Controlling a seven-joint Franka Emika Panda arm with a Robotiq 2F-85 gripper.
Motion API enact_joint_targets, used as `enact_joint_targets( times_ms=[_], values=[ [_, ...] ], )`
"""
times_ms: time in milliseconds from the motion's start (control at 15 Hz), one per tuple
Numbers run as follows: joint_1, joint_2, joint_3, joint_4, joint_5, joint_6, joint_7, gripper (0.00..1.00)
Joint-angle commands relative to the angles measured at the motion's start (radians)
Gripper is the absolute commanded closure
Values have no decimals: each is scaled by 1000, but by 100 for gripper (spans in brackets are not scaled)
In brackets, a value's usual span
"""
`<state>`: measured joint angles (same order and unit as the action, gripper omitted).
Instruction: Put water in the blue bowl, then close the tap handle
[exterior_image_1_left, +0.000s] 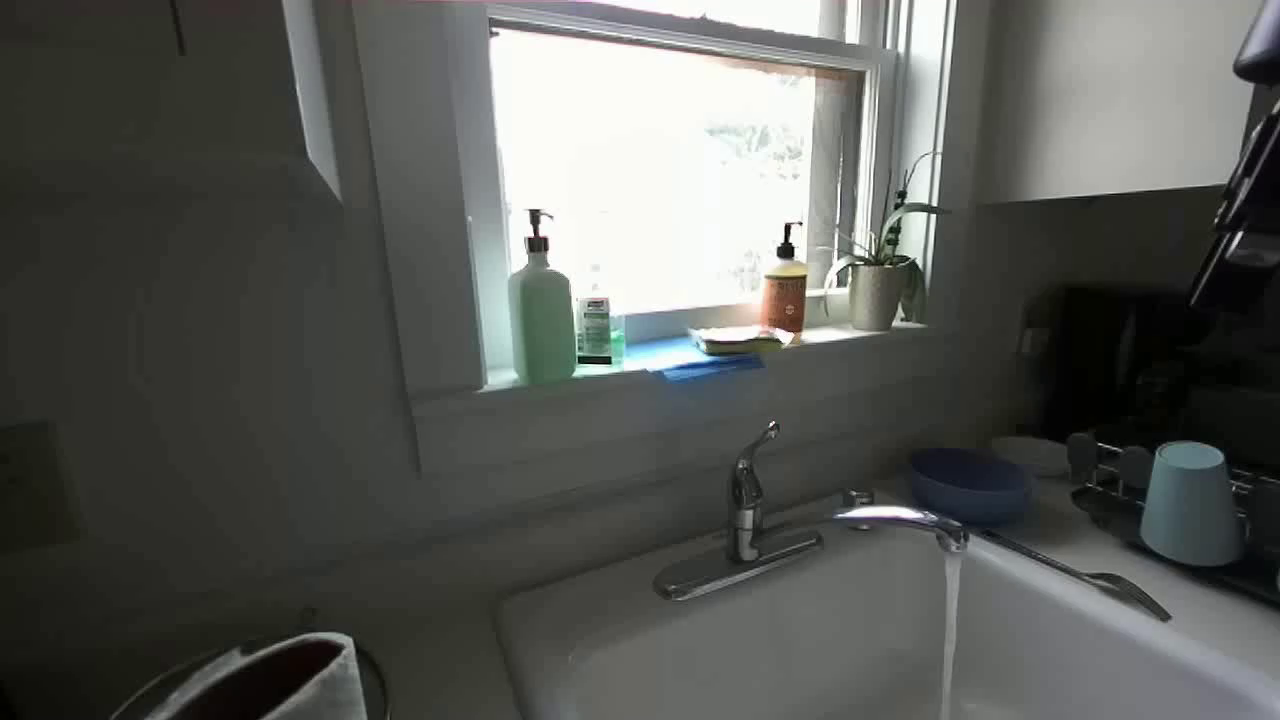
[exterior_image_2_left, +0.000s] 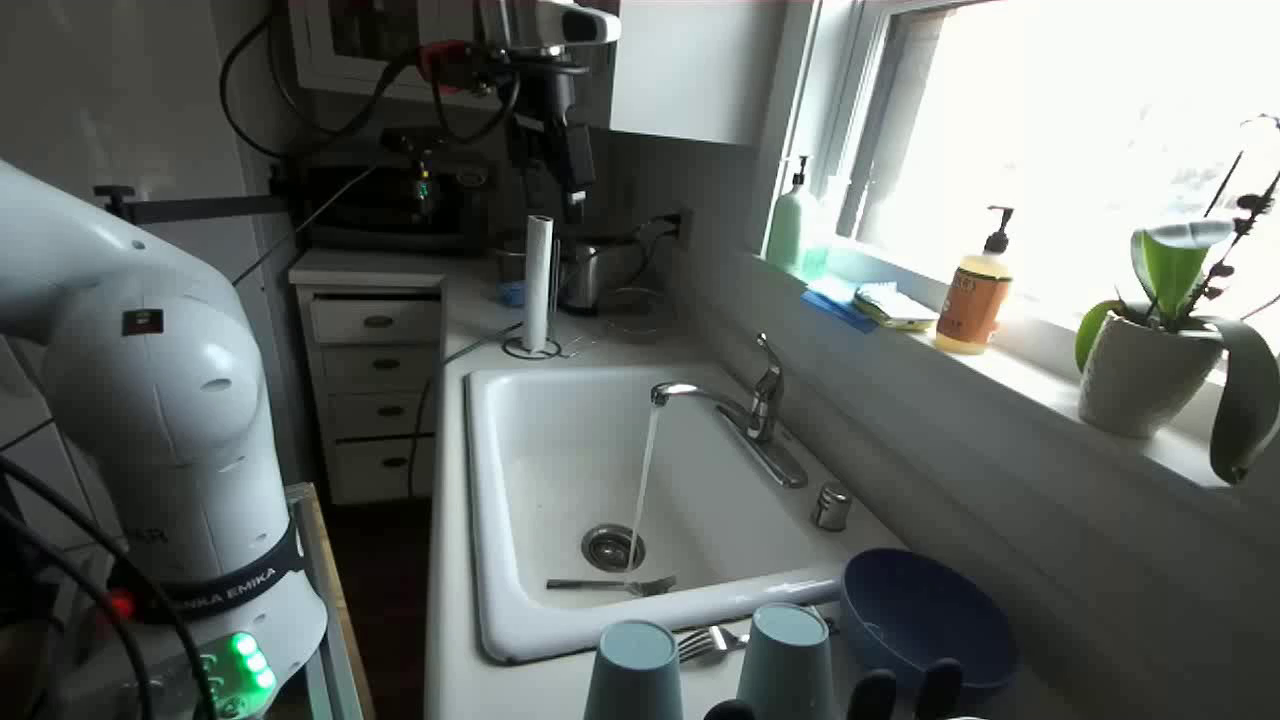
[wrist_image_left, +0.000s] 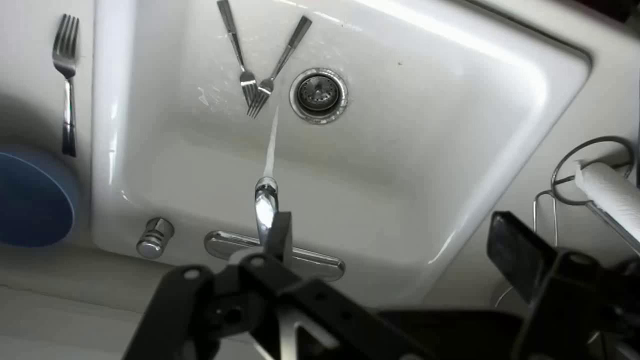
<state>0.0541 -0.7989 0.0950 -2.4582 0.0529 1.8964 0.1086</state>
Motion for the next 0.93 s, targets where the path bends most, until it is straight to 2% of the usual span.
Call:
enact_joint_targets(
  times_ms=[0, 600, 667, 867],
  values=[
    [-1, 1, 0, 3, 0, -2, -1, 0],
    [-1, 0, 0, 3, 0, -2, -1, 0],
    [-21, 40, 10, 26, -17, -30, 22, 0],
    [-88, 114, 62, 40, -104, 51, 118, 0]
  ],
)
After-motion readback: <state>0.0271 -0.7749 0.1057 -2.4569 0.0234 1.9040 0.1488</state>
